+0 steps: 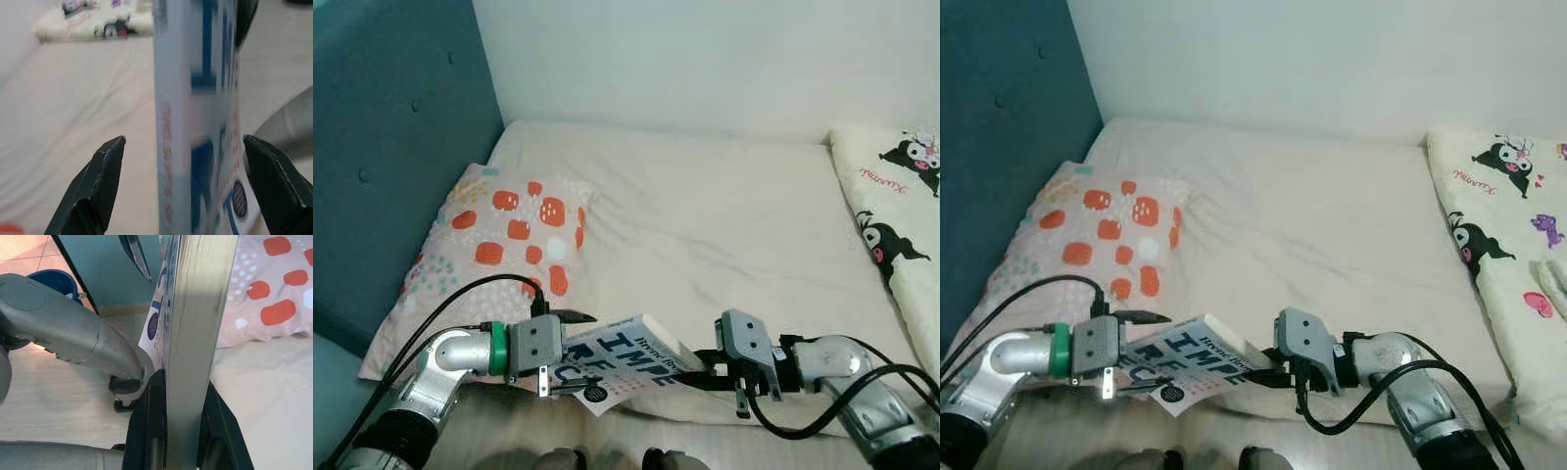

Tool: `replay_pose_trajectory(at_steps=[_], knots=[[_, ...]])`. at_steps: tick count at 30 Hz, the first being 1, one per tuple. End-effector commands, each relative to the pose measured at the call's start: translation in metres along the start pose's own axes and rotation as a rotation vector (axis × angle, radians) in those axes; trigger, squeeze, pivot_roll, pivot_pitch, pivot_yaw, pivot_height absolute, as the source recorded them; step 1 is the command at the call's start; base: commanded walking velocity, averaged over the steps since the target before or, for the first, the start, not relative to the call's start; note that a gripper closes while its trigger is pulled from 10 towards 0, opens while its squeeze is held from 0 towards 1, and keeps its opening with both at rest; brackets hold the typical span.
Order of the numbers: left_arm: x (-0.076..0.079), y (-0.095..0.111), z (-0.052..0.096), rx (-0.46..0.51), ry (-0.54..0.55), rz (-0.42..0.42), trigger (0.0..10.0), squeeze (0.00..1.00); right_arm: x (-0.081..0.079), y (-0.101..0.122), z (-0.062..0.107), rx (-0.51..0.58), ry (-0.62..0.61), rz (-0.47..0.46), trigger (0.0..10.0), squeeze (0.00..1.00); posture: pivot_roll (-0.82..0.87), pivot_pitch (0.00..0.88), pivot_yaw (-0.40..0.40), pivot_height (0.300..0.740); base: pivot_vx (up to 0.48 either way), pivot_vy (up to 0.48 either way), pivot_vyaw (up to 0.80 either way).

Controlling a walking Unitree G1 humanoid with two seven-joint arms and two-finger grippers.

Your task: Clean up the room

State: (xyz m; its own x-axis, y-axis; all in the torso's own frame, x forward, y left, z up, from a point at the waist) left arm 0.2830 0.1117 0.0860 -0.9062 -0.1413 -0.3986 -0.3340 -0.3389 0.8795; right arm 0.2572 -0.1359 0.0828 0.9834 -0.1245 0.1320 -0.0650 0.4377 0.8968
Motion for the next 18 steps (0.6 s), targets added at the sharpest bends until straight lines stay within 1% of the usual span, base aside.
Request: replay_pose_trajectory(at_steps=[1,3,5,7,8,9,11,12,13,14,15,16,18], knots=[[0.007,0.007,-0.007,0.037,-0.042,0.015,10.0,1.00,-0.003,0.003,0.003,0.025,0.016,-0.005,10.0,0.00,-0.02,0.070,0.009,0.740,0.000,0.000,0.00],[0.009,0.016,-0.011,0.069,-0.059,0.006,10.0,1.00,-0.004,0.001,0.003,0.018,0.023,-0.008,10.0,0.00,-0.01,0.073,0.008,0.740,0.000,0.000,0.00],[0.010,0.018,-0.012,0.081,-0.065,0.012,10.0,1.00,-0.005,0.000,0.002,0.015,0.025,-0.010,10.0,0.00,-0.01,0.073,0.007,0.740,0.000,0.000,0.00],[0.016,0.023,-0.014,0.097,-0.098,0.016,10.0,1.00,-0.005,0.000,0.001,0.014,0.026,-0.016,10.0,0.00,-0.01,0.073,0.007,0.740,0.000,0.000,0.00],[0.016,0.023,-0.014,0.097,-0.098,0.016,10.0,1.00,-0.005,0.000,0.001,0.014,0.026,-0.016,10.0,0.00,-0.01,0.073,0.007,0.740,0.000,0.000,0.00],[0.022,0.024,-0.015,0.098,-0.129,0.019,10.0,1.00,-0.006,0.000,0.001,0.016,0.025,-0.018,10.0,0.00,-0.01,0.076,0.009,0.740,0.000,0.000,0.00],[0.022,0.024,-0.015,0.098,-0.129,0.019,10.0,1.00,-0.006,0.000,0.001,0.016,0.025,-0.018,10.0,0.00,-0.01,0.076,0.009,0.740,0.000,0.000,0.00],[0.029,0.024,-0.016,0.095,-0.161,0.026,10.0,1.00,-0.006,0.001,0.001,0.018,0.026,-0.022,10.0,0.00,-0.01,0.076,0.010,0.740,0.000,0.000,0.00],[0.029,0.024,-0.016,0.095,-0.161,0.026,10.0,1.00,-0.006,0.001,0.001,0.018,0.026,-0.022,10.0,0.00,-0.01,0.076,0.010,0.740,0.000,0.000,0.00],[0.033,0.020,-0.018,0.079,-0.170,0.038,10.0,0.47,-0.006,0.002,0.000,0.024,0.027,-0.024,10.0,0.00,-0.01,0.078,0.012,0.740,0.000,0.000,0.00],[0.035,0.019,-0.019,0.067,-0.174,0.050,10.0,0.47,-0.006,0.004,0.000,0.028,0.029,-0.026,10.0,0.00,-0.01,0.078,0.012,0.740,0.000,0.000,0.00],[0.035,0.014,-0.021,0.051,-0.163,0.056,10.0,0.00,-0.008,0.006,-0.002,0.041,0.036,-0.027,10.0,0.00,-0.01,0.078,0.012,0.740,0.000,0.000,0.00],[0.034,0.012,-0.023,0.041,-0.154,0.061,10.0,0.00,-0.009,0.008,-0.003,0.050,0.041,-0.027,10.0,0.00,-0.01,0.078,0.012,0.740,0.000,0.000,0.00]])
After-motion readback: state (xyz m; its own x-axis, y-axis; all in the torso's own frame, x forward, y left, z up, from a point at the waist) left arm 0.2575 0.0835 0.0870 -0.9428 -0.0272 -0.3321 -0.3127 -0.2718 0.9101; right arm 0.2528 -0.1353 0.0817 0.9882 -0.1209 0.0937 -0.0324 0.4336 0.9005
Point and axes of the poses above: a point about 5 cm out from each wrist's last joint towards the gripper, its own z axis pointing back from the gripper into the wrist, its own y axis along the axis of the wrist's last joint, x = y × z, the point moved 4 cm from there along -z, pointing out of the wrist towards the gripper
